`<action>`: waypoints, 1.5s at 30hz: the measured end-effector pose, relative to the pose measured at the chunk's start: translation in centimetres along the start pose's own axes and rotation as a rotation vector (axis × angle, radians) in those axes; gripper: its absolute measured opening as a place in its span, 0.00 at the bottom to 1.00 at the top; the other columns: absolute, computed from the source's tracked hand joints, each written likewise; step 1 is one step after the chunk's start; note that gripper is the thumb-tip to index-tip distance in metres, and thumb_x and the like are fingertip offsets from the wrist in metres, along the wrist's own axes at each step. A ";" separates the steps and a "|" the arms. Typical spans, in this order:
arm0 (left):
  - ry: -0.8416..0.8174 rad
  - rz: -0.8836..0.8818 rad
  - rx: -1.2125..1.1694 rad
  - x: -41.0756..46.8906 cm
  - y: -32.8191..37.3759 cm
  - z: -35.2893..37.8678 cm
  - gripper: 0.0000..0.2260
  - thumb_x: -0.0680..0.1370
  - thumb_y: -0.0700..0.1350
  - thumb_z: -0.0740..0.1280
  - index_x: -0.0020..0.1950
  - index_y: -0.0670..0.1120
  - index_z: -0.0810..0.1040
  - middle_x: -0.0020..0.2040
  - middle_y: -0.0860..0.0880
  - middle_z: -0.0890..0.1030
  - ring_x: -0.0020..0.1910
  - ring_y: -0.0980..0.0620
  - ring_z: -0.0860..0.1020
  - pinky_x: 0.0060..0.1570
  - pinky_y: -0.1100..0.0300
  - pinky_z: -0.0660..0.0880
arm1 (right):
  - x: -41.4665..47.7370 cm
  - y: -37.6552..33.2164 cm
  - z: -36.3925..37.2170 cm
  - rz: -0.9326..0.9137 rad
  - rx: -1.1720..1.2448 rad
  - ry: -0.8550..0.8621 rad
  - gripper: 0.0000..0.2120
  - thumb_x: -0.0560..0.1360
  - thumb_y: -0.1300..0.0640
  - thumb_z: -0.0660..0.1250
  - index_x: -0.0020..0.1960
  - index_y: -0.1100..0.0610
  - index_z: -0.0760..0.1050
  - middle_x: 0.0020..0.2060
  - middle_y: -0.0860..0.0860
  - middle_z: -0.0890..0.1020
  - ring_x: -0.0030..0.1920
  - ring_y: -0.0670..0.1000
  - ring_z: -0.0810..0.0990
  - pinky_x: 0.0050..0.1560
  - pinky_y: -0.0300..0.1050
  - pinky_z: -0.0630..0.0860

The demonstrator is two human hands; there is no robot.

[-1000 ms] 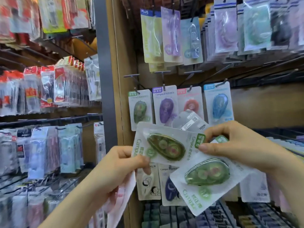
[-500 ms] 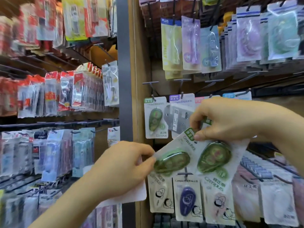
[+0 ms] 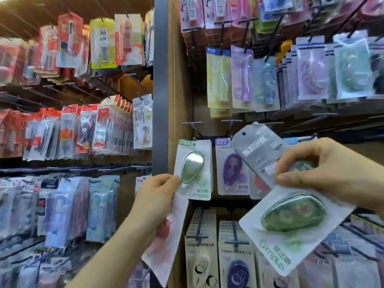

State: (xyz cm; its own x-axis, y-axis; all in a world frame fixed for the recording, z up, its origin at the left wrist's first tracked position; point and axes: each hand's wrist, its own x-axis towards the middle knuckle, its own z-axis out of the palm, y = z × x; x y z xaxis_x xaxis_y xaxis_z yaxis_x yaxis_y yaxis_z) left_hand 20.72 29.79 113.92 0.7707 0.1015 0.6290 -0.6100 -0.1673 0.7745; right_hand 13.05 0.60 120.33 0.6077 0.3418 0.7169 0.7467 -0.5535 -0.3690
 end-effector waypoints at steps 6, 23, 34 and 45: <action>-0.003 0.013 -0.040 -0.3 -0.1 0.4 0.15 0.80 0.48 0.65 0.43 0.37 0.79 0.38 0.48 0.73 0.40 0.52 0.69 0.44 0.56 0.65 | -0.6 1.5 1.2 0.058 0.071 -0.038 0.24 0.54 0.37 0.77 0.42 0.51 0.85 0.37 0.53 0.85 0.37 0.46 0.81 0.42 0.37 0.76; -0.017 -0.098 0.004 1.1 2.7 0.6 0.04 0.80 0.44 0.63 0.47 0.47 0.76 0.42 0.47 0.70 0.40 0.49 0.66 0.41 0.56 0.62 | -0.9 0.3 2.7 0.098 0.132 -0.078 0.08 0.60 0.50 0.77 0.37 0.51 0.85 0.38 0.50 0.85 0.39 0.36 0.79 0.48 0.36 0.75; 0.045 -0.138 0.120 1.0 2.8 -0.3 0.15 0.81 0.44 0.63 0.47 0.32 0.81 0.37 0.43 0.75 0.37 0.49 0.70 0.40 0.56 0.66 | -0.6 0.3 3.0 0.029 0.132 -0.072 0.11 0.61 0.45 0.78 0.39 0.51 0.85 0.39 0.51 0.85 0.41 0.44 0.82 0.46 0.34 0.76; 0.110 0.061 0.745 0.9 3.2 0.7 0.11 0.75 0.53 0.62 0.57 0.58 0.75 0.49 0.56 0.80 0.49 0.48 0.78 0.52 0.48 0.78 | -0.8 0.1 3.9 0.056 0.133 -0.043 0.07 0.59 0.48 0.76 0.36 0.49 0.85 0.37 0.49 0.85 0.40 0.42 0.80 0.45 0.33 0.75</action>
State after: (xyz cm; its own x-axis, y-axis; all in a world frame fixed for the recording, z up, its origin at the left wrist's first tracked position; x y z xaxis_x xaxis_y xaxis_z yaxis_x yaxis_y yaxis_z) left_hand 19.61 28.68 116.89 0.6926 0.1618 0.7030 -0.3353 -0.7907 0.5123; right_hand 13.70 3.26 117.39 0.6581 0.3468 0.6683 0.7389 -0.4681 -0.4847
